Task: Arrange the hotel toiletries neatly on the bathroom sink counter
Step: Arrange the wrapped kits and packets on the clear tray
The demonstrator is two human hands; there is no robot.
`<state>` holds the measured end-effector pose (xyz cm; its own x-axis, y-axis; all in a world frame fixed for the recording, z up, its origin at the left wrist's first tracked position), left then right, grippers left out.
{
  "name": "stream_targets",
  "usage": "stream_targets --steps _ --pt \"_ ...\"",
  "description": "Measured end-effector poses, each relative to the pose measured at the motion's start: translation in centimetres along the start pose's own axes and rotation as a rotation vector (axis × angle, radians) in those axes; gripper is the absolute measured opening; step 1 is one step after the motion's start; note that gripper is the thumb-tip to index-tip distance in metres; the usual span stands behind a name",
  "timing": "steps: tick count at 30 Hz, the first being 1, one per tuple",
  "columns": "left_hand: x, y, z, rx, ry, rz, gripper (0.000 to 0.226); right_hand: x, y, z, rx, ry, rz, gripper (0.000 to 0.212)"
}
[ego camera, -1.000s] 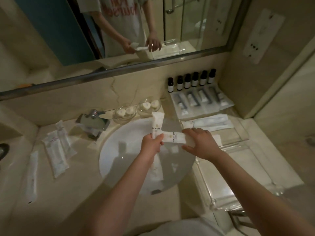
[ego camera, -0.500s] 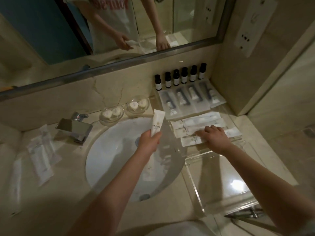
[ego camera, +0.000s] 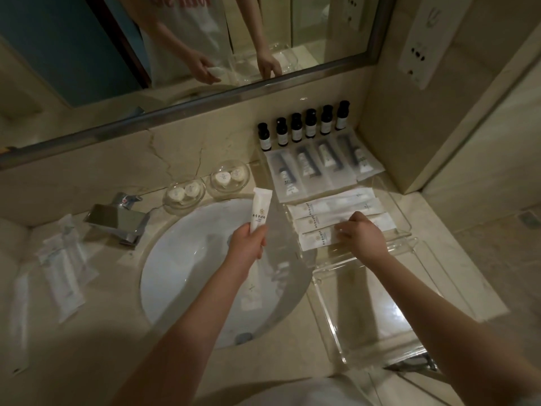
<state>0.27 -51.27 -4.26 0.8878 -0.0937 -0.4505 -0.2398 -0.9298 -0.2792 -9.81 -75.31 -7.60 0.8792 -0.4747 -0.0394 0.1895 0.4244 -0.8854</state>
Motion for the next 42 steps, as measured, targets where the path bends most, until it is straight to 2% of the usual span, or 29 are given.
stream_targets --steps 8,11,14,15,17,19,20,21,24,26,29,33,36,38,40,42 --pt "-0.7 -0.2 -0.3 -0.113 -0.029 0.018 0.023 0.8 0.3 0.0 0.095 0.040 -0.031 0.023" --pt "-1.0 -0.1 -0.6 -0.209 -0.043 0.029 0.024 0.3 -0.1 0.8 0.083 0.007 -0.115 0.029" --pt "-1.1 -0.1 -1.2 -0.243 0.005 -0.015 0.020 -0.7 -0.7 3.2 0.294 0.022 -0.182 0.024" --pt "-1.1 0.0 -1.5 -0.239 0.038 -0.026 0.018 -1.1 -0.7 4.4 0.420 0.044 -0.129 0.021" --pt "-1.3 0.2 -2.6 -0.231 0.109 -0.048 0.019 -2.0 0.1 7.1 0.652 0.058 0.105 0.022" --pt "-2.0 0.8 -3.9 -0.296 0.175 -0.056 0.020 -3.2 1.2 9.7 0.748 0.005 0.346 0.037" --pt "-2.4 1.1 -4.6 -0.315 0.205 -0.058 0.019 -3.7 1.7 10.5 0.759 -0.024 0.398 0.042" --pt "-2.6 1.5 -5.0 -0.332 0.229 -0.056 0.019 -3.9 2.0 11.0 0.748 -0.040 0.396 0.042" --pt "-3.0 1.4 -5.6 -0.373 0.225 -0.056 0.016 -3.7 2.0 11.1 0.695 -0.055 0.322 0.020" --pt "-2.7 0.3 -5.7 -0.363 0.194 -0.106 0.009 -3.5 1.6 10.5 0.667 -0.061 0.348 0.012" --pt "-2.3 -1.6 -6.0 -0.274 0.201 -0.156 0.003 -2.9 0.2 8.9 0.583 -0.057 0.347 0.008" --pt "-1.5 -2.4 -5.2 -0.144 0.169 -0.074 0.011 -1.4 -1.8 6.7 0.383 -0.070 0.319 0.009" --pt "-1.4 -1.6 -4.6 0.078 0.134 0.040 0.015 -0.2 -3.0 5.4 0.104 -0.119 0.276 0.023" --pt "-1.6 -0.9 -4.2 0.152 0.110 0.100 0.014 0.4 -4.0 5.1 -0.122 -0.202 0.183 0.034" --pt "-1.6 -0.2 -3.7 0.143 0.076 0.109 0.011 0.5 -4.6 5.1 -0.176 -0.251 0.085 0.050" --pt "-1.7 0.5 -3.1 0.049 0.014 0.104 0.008 0.0 -4.6 5.1 -0.137 -0.300 -0.013 0.057"
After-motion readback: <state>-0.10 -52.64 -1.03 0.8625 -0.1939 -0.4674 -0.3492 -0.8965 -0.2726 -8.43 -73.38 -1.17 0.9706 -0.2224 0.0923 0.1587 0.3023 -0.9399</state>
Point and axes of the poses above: each hand's wrist, its own x-axis towards the middle knuckle, its own y-axis out of the palm, z = x × y, the point moved 5 cm from there along x, towards the middle knuckle, and after that the axes turned 6 degrees about -z, right-handed, at the moved point
